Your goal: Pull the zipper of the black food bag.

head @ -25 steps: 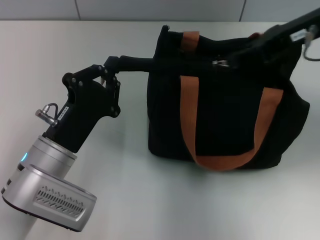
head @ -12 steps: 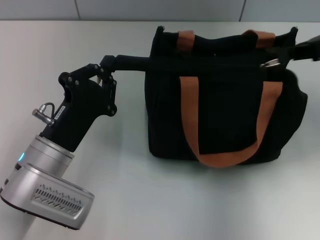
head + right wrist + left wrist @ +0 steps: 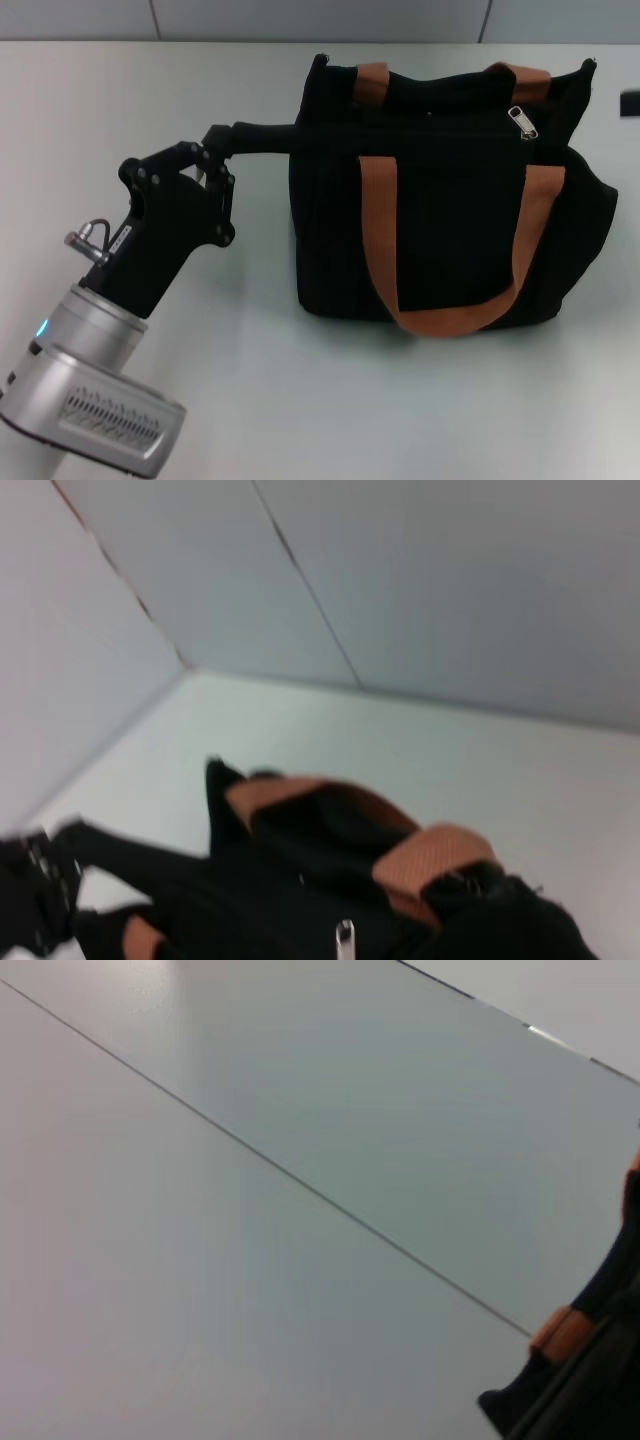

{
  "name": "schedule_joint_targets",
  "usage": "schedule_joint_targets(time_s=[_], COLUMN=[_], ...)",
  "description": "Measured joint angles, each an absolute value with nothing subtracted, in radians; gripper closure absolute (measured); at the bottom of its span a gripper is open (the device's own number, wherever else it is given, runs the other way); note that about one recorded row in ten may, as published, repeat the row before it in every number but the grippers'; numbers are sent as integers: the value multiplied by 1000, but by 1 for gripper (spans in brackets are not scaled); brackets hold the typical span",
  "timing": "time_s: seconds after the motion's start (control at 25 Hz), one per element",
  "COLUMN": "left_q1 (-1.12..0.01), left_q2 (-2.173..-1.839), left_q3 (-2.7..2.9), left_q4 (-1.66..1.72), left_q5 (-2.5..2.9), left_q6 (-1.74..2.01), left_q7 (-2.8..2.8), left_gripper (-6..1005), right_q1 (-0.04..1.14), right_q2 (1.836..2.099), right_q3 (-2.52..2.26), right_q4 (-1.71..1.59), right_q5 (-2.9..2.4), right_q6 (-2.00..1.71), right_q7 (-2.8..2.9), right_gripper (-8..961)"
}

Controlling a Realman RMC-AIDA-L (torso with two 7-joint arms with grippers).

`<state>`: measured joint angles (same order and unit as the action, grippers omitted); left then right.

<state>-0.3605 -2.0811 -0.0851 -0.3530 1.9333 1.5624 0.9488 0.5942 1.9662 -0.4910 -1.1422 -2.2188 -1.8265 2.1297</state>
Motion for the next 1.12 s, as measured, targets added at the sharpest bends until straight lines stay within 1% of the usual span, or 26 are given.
schedule_joint_targets(time_s=[0.12, 0.24, 0.36, 0.44, 0.56, 0.76, 0.8, 0.88, 1.0, 1.12], left_q1=[-346, -332, -311, -296, -263, -210, -194, -191, -205, -226], left_q2=[-2080, -2080, -2080, -2080, -2080, -2077, -2073, -2070, -2066, -2065], left_q3=[-88, -95, -130, -161, -234, -373, -412, -414, -383, -344], left_q4=[-353, -352, -359, -361, -359, -347, -315, -279, -114, -6], left_q5=[1957, 1960, 1954, 1953, 1953, 1953, 1953, 1957, 2017, 2081], left_q6=[1571, 1580, 1587, 1588, 1588, 1612, 1653, 1680, 1751, 1794], left_q7=[947, 947, 947, 947, 920, 728, 518, 365, -32, -206], left_gripper=[892, 891, 890, 889, 653, 465, 427, 352, 239, 226], right_q1=[532, 482, 457, 446, 429, 395, 386, 370, 352, 346], right_q2=[1973, 1974, 1965, 1964, 1969, 1974, 1977, 1983, 2003, 2011], right_q3=[-461, -449, -442, -436, -429, -426, -424, -422, -432, -460], right_q4=[-1135, -1090, -1033, -1014, -1007, -966, -954, -938, -933, -927], right_q5=[-2087, -1968, -1916, -1908, -1884, -1764, -1732, -1690, -1671, -1708], right_q6=[-1824, -1822, -1825, -1827, -1829, -1851, -1861, -1884, -1951, -2029], right_q7=[2041, 1945, 1866, 1820, 1758, 1636, 1609, 1567, 1487, 1407], right_gripper=[953, 885, 816, 714, 560, 519, 503, 472, 425, 378])
